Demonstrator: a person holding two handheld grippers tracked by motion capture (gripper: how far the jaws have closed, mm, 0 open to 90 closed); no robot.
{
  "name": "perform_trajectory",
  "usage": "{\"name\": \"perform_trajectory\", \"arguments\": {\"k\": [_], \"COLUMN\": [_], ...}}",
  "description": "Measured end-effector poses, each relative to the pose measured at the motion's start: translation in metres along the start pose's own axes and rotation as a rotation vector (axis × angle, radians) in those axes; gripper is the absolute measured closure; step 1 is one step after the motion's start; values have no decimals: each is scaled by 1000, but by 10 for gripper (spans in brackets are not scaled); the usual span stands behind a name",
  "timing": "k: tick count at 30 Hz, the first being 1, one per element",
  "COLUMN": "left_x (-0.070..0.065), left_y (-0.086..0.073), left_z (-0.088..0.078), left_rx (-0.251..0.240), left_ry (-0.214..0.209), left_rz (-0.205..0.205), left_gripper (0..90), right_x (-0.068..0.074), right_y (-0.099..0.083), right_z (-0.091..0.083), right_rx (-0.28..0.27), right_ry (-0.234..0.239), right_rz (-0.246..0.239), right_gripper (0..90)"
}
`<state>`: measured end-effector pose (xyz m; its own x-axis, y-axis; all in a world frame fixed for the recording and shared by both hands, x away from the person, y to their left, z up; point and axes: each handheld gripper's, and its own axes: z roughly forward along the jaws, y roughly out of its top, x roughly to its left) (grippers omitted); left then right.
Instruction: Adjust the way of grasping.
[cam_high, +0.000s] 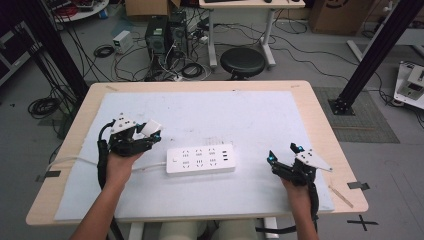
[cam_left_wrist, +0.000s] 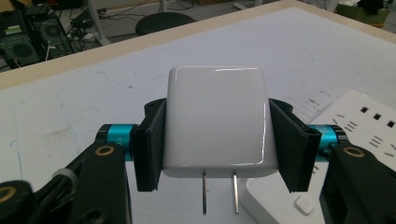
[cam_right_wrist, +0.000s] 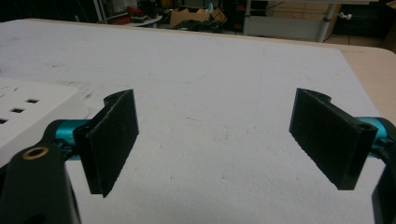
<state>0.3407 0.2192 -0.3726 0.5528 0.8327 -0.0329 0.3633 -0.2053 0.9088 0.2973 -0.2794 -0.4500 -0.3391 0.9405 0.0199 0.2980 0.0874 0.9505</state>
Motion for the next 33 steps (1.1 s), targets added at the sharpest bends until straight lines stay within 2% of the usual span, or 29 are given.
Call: {"name": "perform_trajectory", "arguments": {"k": [6,9,12,13,18,23,26,29,33], "left_x": [-3,-6,-10,-13,-22,-30,-34,-38,-43], "left_y": [-1,-3,-4,-4,-3,-4,-4,-5,-6], "left_z": [-3,-4,-6,-7,-8,-8,-8,-8,-7], "left_rx": [-8,-19,-28,-29,-33,-36,-36,-30,-18], "left_ry": [-40,-76,-98,-121,-172,-217,-244,-269,-297], "left_rz": [21,39,50,66,101,129,143,159,182], "left_gripper": [425,425,425,425,425,425,424,425,424], "right_x": [0,1,2,1,1,2,2,5,13], "right_y": [0,0,0,0,-1,-1,0,1,6], "right_z": [1,0,-1,-1,-3,-4,-4,-5,-5], "right_rx": [2,-1,-8,-13,-23,-35,-24,-18,-16], "right_ry": [-3,-1,11,18,50,64,71,89,125], "right_rz": [-2,-15,-21,-33,-24,-62,-40,-42,-76], "right_gripper": [160,160,160,160,160,160,161,161,160]}}
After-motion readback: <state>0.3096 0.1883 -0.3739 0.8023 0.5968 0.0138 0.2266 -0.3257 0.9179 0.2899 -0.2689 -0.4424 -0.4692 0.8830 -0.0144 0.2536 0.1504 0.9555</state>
